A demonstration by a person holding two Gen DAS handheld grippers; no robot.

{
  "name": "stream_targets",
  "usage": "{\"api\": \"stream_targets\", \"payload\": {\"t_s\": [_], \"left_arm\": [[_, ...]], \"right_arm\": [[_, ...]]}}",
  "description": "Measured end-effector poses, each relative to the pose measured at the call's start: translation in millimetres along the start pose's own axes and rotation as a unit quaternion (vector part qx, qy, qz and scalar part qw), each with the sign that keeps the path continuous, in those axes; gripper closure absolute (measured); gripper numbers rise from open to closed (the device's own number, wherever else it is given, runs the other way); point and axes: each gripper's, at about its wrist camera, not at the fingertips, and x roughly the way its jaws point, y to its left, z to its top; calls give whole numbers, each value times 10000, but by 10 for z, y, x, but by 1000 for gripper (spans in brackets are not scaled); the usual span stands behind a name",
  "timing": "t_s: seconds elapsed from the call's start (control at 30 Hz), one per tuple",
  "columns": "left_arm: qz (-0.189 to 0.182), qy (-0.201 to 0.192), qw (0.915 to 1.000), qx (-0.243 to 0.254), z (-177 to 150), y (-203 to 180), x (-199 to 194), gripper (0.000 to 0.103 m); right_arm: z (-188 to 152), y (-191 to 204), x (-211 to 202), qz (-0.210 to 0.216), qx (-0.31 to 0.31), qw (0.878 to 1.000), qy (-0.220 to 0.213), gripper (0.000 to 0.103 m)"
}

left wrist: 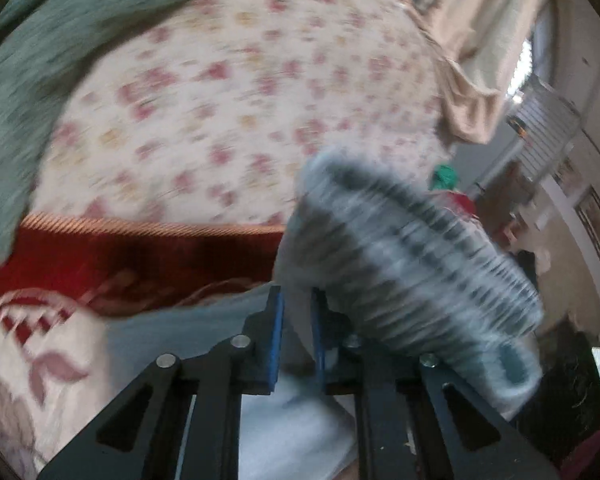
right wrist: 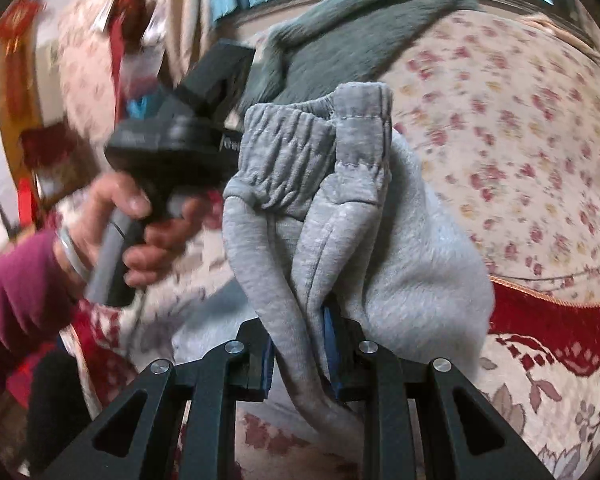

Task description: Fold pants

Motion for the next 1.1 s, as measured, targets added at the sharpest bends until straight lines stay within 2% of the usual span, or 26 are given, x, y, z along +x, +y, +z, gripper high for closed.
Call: {"api": "stream_targets", "payload": {"t_s": [0.13, 0.27, 0.33, 0.47, 0.5, 0.57, 0.6, 0.63, 0.73, 0.8, 0.87, 0.93, 1.1], "left_arm": [[410, -49, 9983, -420, -228, 456, -196, 91], [572, -243, 9956, -697, -311, 699, -456, 91], [616, -370, 9953, -650, -272, 665, -576, 91], [565, -535, 9963, -373, -200, 457, -731, 91], [527, -568, 9965, -306, -177, 368, -753, 86], [362, -598, 9974, -180, -126, 161, -771, 69], [282, -607, 9977, -129, -110, 73, -770, 54], [156, -620, 9979, -35, -85, -59, -759, 46], [87, -540, 9983, 216, -45, -317, -685, 44], [182, -437, 9983, 346, -58, -455, -574, 42], [269, -335, 9985, 332, -77, -490, -485, 40], [303, -276, 9988, 277, -107, -503, -408, 40], [559, -247, 9976, 328, -195, -541, -330, 39]], "right_arm": [[-141, 228, 307, -255, -452, 9981, 347, 79], [-272, 500, 455, -668, -1162, 9897, 495, 79], [-332, 626, 507, -854, -1559, 9824, 574, 79], [-384, 755, 488, -1016, -1968, 9733, 610, 79], [-371, 776, 466, -993, -1998, 9729, 602, 79], [-350, 776, 468, -951, -2027, 9729, 583, 79], [-344, 776, 500, -954, -2062, 9720, 602, 79], [-353, 790, 523, -974, -2111, 9707, 601, 79], [-390, 805, 545, -1002, -2070, 9721, 458, 75], [-389, 734, 480, -910, -1692, 9808, 333, 67], [-363, 656, 389, -444, -1289, 9903, 256, 33], [-337, 629, 286, -161, -1067, 9941, 91, 27], [-299, 581, 49, 98, -900, 9959, 16, 27]]}}
